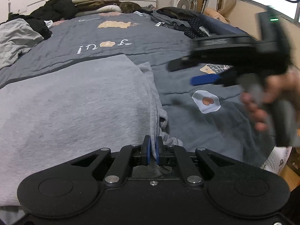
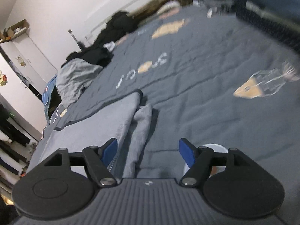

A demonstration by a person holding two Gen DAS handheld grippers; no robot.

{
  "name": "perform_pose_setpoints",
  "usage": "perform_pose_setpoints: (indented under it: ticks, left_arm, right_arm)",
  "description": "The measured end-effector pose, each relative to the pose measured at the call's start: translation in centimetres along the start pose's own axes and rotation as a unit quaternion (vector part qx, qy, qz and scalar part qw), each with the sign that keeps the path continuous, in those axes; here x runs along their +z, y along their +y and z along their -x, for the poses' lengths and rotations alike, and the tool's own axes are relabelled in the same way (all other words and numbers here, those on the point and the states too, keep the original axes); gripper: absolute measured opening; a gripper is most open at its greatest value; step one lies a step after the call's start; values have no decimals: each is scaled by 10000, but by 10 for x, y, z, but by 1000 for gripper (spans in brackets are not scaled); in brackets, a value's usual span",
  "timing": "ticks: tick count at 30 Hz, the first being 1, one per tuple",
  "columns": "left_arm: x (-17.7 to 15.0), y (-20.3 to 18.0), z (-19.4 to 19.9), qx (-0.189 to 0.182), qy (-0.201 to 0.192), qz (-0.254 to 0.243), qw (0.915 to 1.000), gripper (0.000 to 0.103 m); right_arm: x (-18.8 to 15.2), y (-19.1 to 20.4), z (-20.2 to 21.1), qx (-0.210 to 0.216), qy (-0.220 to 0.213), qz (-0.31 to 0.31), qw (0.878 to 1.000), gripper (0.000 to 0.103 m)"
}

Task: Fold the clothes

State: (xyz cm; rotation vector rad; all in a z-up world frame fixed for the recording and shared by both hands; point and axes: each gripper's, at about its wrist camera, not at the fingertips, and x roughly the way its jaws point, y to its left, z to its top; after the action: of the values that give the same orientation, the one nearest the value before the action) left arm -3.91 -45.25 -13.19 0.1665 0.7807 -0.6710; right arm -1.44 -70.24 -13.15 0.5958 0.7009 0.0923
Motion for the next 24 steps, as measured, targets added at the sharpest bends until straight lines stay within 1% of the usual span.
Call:
perform_pose_setpoints:
  ticks: [2, 7, 9, 11, 12, 13, 14, 15, 16, 18, 22, 24]
  left_arm:
    - [0, 3, -1, -49, 22, 62, 10000, 7]
    - [0, 9, -3, -170, 58, 154, 9997, 7]
    - [0, 11, -4, -215, 73, 183, 9996, 7]
    - [0, 13, -5, -251, 94, 217, 9994, 7]
    - [0, 15, -6, -271, 99, 243, 9993, 7]
    - [0, 16, -6, -292, 107, 271, 9991, 7]
    - [1, 17, -7, -314, 117, 287, 9990, 7]
    - [1, 18, -7, -336, 126, 298, 9989, 7]
    - [1, 18, -8, -352, 126, 293, 9989, 7]
    - [1, 19, -8, -386, 123, 291, 9988, 7]
    - [1, 16, -6, -443, 87, 248, 9987, 7]
    - [2, 12, -5, -446, 68, 185, 9988, 7]
  right_arm:
    - [5, -4, -21, 80, 95, -93, 9999, 72]
    - [8, -3, -54, 31, 188, 137, 9997, 71]
    - [11, 0, -64, 30, 151, 235, 9996, 71]
    - [14, 1, -73, 33, 138, 290, 9995, 65]
    - [15, 0, -76, 8, 125, 304, 9995, 51]
    - [17, -1, -79, 14, 120, 282, 9995, 32]
    - [18, -5, -82, 147, 147, 115, 9997, 26]
    - [20, -9, -85, 279, 173, -52, 9994, 10]
    - [22, -12, -88, 398, 187, -210, 9988, 5]
    - [22, -10, -87, 494, 99, -275, 9984, 4]
    - [33, -6, -77, 656, -310, -581, 9957, 3]
    - [40, -3, -72, 642, -489, -566, 9951, 3]
